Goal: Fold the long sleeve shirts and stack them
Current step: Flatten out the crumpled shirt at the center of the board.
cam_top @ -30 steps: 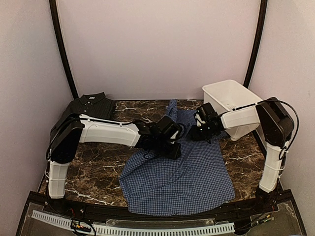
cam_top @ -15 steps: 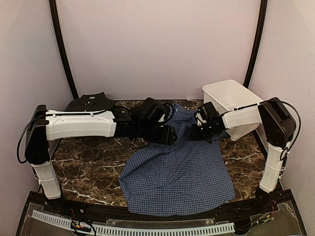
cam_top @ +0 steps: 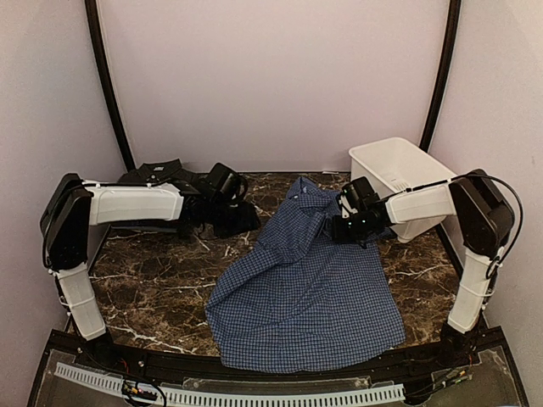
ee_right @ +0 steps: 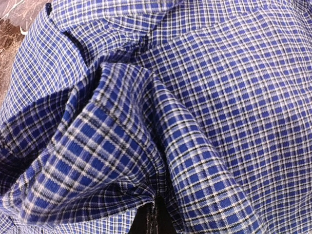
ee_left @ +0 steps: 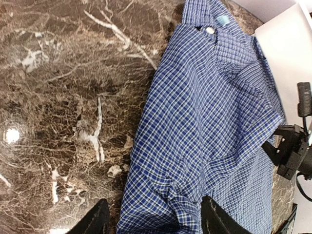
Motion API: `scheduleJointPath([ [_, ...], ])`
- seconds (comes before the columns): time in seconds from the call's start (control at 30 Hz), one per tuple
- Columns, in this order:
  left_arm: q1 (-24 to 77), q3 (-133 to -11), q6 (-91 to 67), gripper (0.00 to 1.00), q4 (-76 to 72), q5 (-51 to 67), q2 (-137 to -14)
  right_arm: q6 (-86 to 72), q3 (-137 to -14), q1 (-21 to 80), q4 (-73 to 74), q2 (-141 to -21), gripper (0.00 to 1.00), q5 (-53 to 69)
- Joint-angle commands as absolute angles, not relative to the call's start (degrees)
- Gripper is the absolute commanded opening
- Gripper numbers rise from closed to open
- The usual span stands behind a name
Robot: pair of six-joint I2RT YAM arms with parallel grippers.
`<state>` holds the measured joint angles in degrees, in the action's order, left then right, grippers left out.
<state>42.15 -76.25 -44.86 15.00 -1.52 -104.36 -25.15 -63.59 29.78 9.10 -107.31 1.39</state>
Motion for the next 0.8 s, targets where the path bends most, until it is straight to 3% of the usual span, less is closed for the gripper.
scheduleJointPath([
  [0.0, 41.78, -76.42, -47.19, 0.63, 12.57, 4.61, -108.32, -24.26, -62.44, 30.3, 9.05, -104.56, 0.0, 0.18],
  [0.23, 41.75, -76.96, -51.06, 0.62, 8.24, 8.96, -112.75, -24.07, -61.21, 30.49, 8.99, -103.06, 0.0, 0.18],
  [0.5, 42.15, -76.48, -52.23, 0.43, 6.95, 13.1, -112.28, -23.9, -60.89, 30.93, 9.4, -101.98, 0.0, 0.18],
  [0.77, 45.26, -74.9, -51.59, 0.35, 7.09, 14.18, -108.74, -23.76, -60.55, 31.35, 9.63, -101.8, 0.0, -1.73],
])
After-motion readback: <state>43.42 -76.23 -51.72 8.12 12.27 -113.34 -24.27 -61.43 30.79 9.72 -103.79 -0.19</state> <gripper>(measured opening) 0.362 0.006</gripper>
